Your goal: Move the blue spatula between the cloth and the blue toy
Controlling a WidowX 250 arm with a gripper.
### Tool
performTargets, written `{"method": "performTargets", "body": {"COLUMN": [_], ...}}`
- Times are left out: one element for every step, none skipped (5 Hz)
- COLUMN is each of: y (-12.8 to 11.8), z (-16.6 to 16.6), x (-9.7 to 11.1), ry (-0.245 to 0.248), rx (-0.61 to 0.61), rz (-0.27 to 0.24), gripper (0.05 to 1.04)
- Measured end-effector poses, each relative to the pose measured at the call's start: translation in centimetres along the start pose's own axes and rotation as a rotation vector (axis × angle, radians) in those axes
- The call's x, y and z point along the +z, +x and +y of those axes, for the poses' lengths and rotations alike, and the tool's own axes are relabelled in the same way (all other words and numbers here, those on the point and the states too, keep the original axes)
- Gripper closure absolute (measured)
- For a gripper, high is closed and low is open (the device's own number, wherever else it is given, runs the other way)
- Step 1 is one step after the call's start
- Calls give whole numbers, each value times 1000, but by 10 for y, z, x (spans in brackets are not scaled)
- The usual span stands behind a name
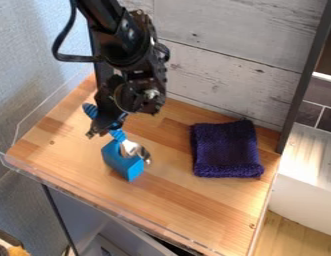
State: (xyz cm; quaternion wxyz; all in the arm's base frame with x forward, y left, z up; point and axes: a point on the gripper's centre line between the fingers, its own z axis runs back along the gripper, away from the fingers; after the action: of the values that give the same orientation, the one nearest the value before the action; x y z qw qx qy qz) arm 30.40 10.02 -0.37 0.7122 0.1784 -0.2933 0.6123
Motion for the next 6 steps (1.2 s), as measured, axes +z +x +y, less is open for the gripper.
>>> {"method": "performTargets", "body": {"y": [-8, -22, -30, -35, -38, -42], "z": [5, 10, 14, 18, 17, 10], "x": [12, 21, 32, 34, 36, 42], "ry": [-11, -19, -38, -33, -42, -70], "rx": [-12, -52, -67, -78, -85, -107], "rz": [5, 12, 18, 16, 17, 28], "gripper": [662, 662, 662, 662, 662, 662]}}
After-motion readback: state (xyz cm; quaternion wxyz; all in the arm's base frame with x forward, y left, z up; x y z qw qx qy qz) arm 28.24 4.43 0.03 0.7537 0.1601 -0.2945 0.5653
